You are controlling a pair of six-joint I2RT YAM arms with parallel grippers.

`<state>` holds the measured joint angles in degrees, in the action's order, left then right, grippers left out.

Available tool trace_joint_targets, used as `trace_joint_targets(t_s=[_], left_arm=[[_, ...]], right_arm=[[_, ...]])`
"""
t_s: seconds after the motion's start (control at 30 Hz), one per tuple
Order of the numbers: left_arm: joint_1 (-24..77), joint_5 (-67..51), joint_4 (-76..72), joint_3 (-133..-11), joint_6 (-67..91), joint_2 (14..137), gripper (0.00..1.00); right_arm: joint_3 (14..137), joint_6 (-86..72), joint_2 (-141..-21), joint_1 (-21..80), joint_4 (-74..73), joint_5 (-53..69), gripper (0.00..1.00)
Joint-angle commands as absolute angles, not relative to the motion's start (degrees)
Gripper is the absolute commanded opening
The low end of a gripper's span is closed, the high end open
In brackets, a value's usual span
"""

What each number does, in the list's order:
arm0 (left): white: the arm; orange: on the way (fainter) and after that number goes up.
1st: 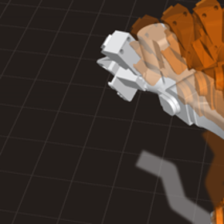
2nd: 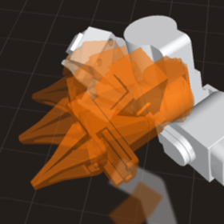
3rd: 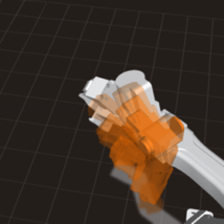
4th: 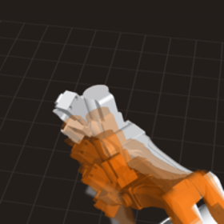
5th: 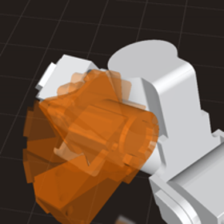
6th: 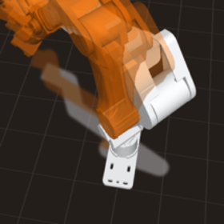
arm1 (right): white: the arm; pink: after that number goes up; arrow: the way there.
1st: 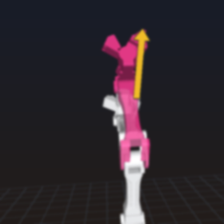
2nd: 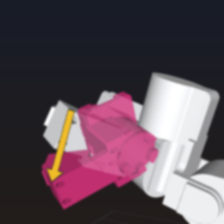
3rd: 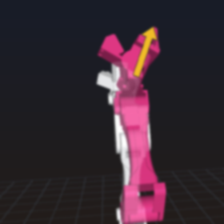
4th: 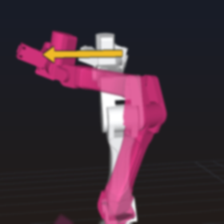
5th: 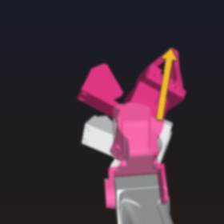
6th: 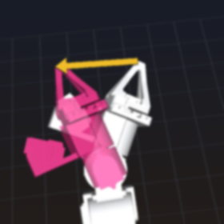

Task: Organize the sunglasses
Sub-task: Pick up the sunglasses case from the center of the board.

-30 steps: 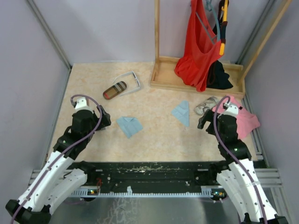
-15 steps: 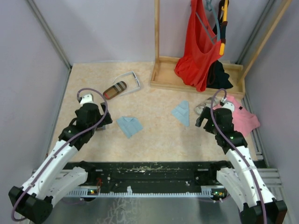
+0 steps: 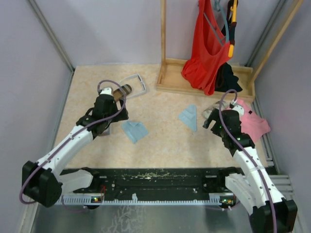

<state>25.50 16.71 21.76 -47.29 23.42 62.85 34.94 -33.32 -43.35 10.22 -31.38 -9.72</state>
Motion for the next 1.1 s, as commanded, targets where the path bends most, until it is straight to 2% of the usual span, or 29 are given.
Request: trace_joint_targets(t_s=[0.0,0.23,0.43,0.6,1.07], left_arm=[[26.74,12.97,20.45,-53.43,20.61,66.54,0.98],[26.83,9.28,27.62,-51.98,16.73,56.55,0.97],[26.81,9.57,27.55,-44.66,15.75,48.11,0.97],[26.81,12.6,30.33,-44.03,14.91,48.16,0.97],[26.83,9.94,29.57,-42.96,15.07,45.35,0.97]], right_arm=[[38.21,-35.94,-48.8,9.64,-24.86,-14.87,0.94],[49.68,-36.02,-65.96,9.59,-23.67,-20.24,0.94],[56.12,-37.67,-77.53,9.66,-21.45,-24.32,0.94],[61.64,-39.27,-85.98,9.64,-23.44,-27.92,0.93],[69.67,-42.59,-102.39,9.51,-27.18,-33.04,0.93]])
